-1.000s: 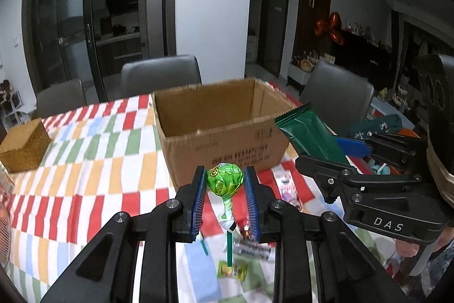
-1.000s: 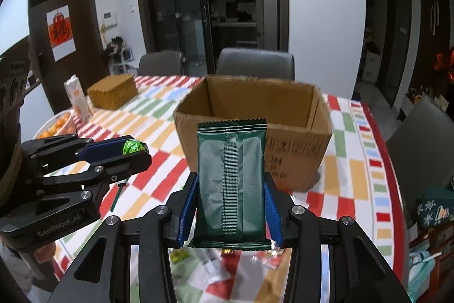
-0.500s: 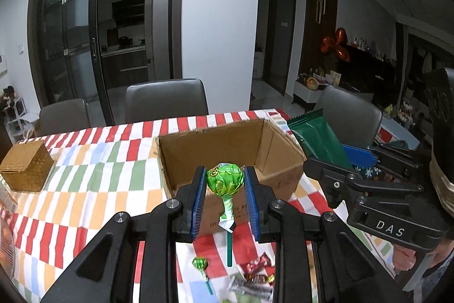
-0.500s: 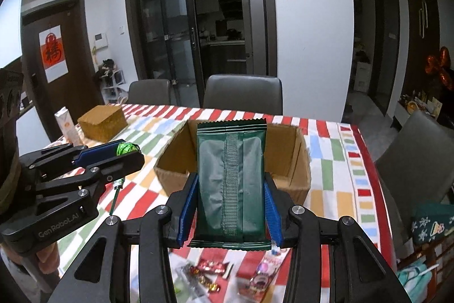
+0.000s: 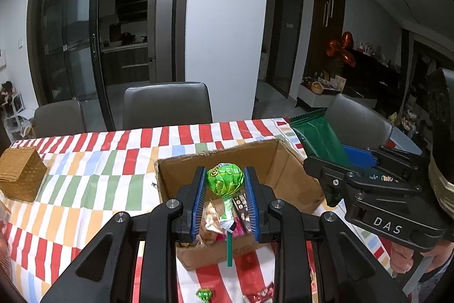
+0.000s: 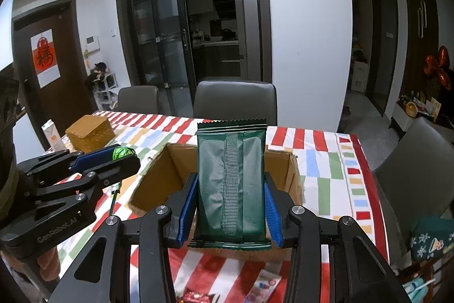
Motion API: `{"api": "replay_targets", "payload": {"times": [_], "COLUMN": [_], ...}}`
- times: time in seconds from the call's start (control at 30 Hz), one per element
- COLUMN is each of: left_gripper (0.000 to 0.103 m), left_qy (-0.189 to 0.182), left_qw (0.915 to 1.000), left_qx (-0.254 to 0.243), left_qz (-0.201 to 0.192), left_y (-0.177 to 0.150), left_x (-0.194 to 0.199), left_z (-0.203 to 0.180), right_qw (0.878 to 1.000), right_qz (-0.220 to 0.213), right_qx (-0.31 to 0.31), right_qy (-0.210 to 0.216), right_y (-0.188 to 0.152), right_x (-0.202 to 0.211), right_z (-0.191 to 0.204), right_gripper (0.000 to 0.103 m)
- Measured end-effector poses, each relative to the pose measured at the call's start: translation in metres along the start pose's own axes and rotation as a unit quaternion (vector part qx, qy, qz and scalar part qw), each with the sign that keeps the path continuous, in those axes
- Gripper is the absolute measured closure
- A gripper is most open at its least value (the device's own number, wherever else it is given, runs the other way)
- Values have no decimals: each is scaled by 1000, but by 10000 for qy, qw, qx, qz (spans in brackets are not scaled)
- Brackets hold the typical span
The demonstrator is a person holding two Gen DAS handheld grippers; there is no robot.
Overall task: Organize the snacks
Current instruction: 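Carry the lollipop and green bar into the box and open both tools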
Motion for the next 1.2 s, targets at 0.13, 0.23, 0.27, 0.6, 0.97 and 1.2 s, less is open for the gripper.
{"api": "replay_targets", "payload": {"times": [0.13,0.23,0.27,0.6,0.97,1.2], "left_gripper": [76,76,76,54,44,43], "left_qy": [23,41,54,246,352,285], "left_qw": [10000,9999,9998,9991,9992,9993], "left_qx": [44,42,46,183,31,-83], "left_qz": [77,154,176,277,162,223], "left_y": [3,5,5,7,-19,-43], "left_x": [-18,-29,-33,-45,7,35], "left_z": [8,10,12,27,-2,-23], "right_qw": [9999,9999,9999,9992,9993,9994], "right_qz": [97,149,161,325,26,-5], "right_qx": [-4,4,0,46,231,291], "right_qy": [-25,-40,-38,-227,-286,-203], "right_y": [6,7,8,8,-18,-46], "right_x": [-18,-29,-32,-63,-16,18], "right_z": [-4,-6,-6,-5,3,3], "right_gripper": [59,59,59,38,34,34]}}
Point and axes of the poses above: each gripper's, at about its wrist camera, not at the fingertips, and x roughly against the way its jaws point, z to its left, y to its top, the point moved 7 cm from there along -x, roughly the way its jaws point, and after that the axes turned 12 degrees about -x, right-handed, at the moved point
